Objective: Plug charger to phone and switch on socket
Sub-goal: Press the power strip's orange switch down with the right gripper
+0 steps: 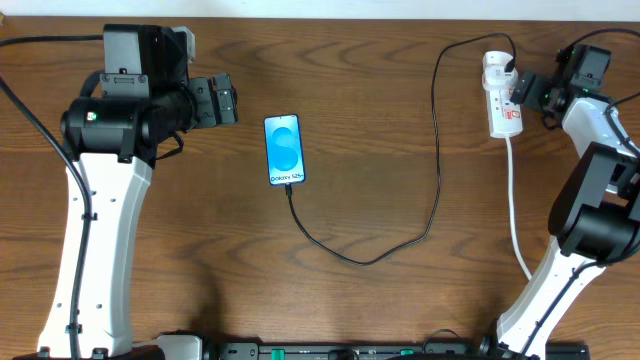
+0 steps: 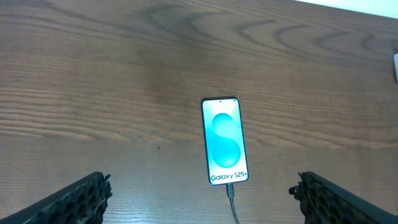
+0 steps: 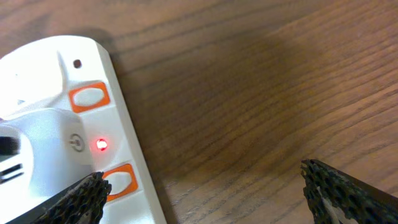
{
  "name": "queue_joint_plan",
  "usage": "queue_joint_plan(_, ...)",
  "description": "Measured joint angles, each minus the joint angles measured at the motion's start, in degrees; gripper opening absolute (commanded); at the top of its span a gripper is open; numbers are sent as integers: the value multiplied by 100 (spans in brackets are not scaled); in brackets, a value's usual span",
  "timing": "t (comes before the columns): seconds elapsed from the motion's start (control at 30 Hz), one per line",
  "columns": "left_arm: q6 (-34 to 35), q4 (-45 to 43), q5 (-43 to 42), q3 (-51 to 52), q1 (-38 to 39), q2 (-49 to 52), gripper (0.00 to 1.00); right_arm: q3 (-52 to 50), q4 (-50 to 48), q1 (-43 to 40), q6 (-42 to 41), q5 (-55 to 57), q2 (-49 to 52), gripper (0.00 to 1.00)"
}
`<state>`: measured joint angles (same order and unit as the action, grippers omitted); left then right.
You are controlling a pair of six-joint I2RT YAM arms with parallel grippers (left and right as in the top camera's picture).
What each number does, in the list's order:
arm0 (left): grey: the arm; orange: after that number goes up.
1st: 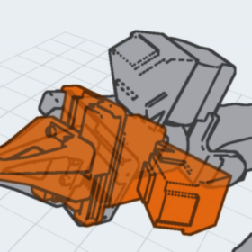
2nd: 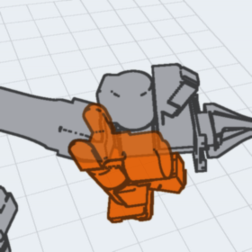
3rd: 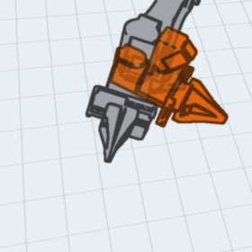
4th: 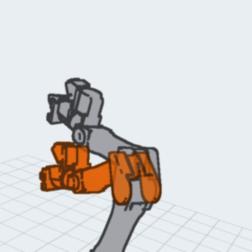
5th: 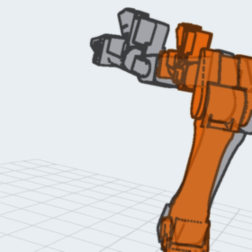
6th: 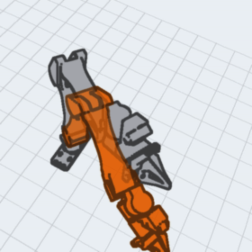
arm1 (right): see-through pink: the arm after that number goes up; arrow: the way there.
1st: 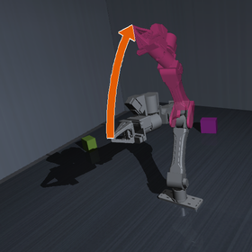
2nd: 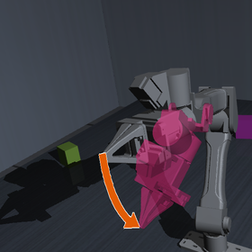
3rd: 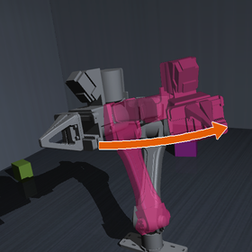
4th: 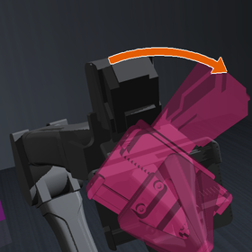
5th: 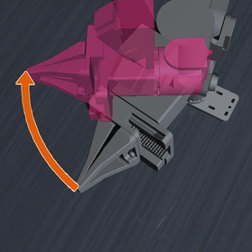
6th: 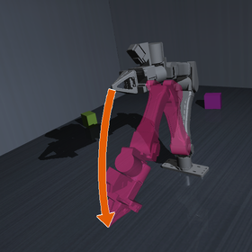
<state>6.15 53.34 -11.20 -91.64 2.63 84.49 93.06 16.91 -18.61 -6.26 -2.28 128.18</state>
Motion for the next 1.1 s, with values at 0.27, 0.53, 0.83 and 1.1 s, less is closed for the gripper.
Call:
queue_joint_plan(0.27, 0, 0, -2, 0, 0, 0, 98, 22, -74, 0, -2, 48, 136, 99)
queue_joint_plan(0.53, 0, 0, -2, 0, 0, 0, 98, 22, -146, 0, 0, 50, 155, 99)
queue_joint_plan(0.83, 0, 0, -2, 0, 0, 0, 98, 66, 9, 0, -2, 48, 155, 98)
queue_joint_plan(1.1, 0, 0, 0, 0, 0, 0, 98, 94, 96, 0, -2, 81, 155, 98)
